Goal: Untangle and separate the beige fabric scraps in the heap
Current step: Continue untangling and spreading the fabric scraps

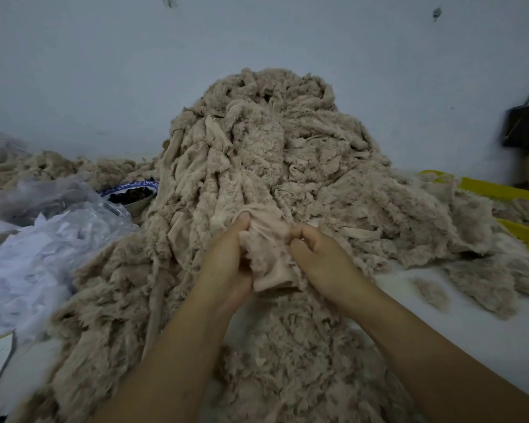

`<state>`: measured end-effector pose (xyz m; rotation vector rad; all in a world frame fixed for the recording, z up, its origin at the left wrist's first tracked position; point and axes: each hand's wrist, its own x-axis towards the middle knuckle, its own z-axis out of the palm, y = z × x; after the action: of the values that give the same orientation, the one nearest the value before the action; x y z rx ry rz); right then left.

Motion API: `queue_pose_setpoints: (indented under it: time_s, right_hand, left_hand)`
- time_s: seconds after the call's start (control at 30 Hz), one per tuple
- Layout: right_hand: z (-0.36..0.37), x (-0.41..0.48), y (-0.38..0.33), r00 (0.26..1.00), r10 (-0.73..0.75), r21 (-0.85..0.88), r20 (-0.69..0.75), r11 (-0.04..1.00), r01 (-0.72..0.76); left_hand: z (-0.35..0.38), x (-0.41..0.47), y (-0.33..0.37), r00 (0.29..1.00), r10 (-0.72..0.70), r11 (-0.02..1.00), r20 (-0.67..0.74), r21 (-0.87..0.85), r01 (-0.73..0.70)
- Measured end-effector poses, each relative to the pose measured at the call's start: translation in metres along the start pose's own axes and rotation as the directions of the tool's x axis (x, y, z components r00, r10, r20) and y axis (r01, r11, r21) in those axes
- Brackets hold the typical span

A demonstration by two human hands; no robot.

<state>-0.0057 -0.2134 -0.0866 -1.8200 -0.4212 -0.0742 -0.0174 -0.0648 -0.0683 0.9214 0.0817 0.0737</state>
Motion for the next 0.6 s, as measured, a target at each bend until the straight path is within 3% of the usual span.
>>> queue_pose_setpoints:
  time_s: [0.17,0.27,0.33,0.43,0.6]
  right_hand:
    - [0.004,0.002,0.0,0.999,-0.029,-0.052,0.013,0.998,0.03]
    - [0.002,-0.001,0.002,0.997,-0.033,-0.06,0.068,0.997,0.037]
    - [-0.005,-0.003,0.006,0.997,-0.039,-0.059,0.066,0.997,0.043]
    - [-0.01,-0.002,0.01,0.999,-0.004,-0.131,0.038,0.991,0.009]
    - [-0.002,-0.005,0.011,0.999,-0.016,-0.039,0.05,0.999,0.018]
  left_hand:
    - [-0.007,0.009,0.002,0.992,0.008,0.992,-0.123,-0.127,-0.024]
    - [-0.023,0.018,0.018,0.991,0.013,0.925,-0.132,-0.374,-0.062]
    - [-0.032,0.022,0.025,0.985,0.02,0.901,-0.174,-0.423,-0.093]
    - [-0.025,0.021,0.017,0.986,0.027,0.955,-0.162,-0.286,-0.073]
    - [-0.008,0.008,-0.002,0.998,-0.039,0.998,0.049,0.057,0.036]
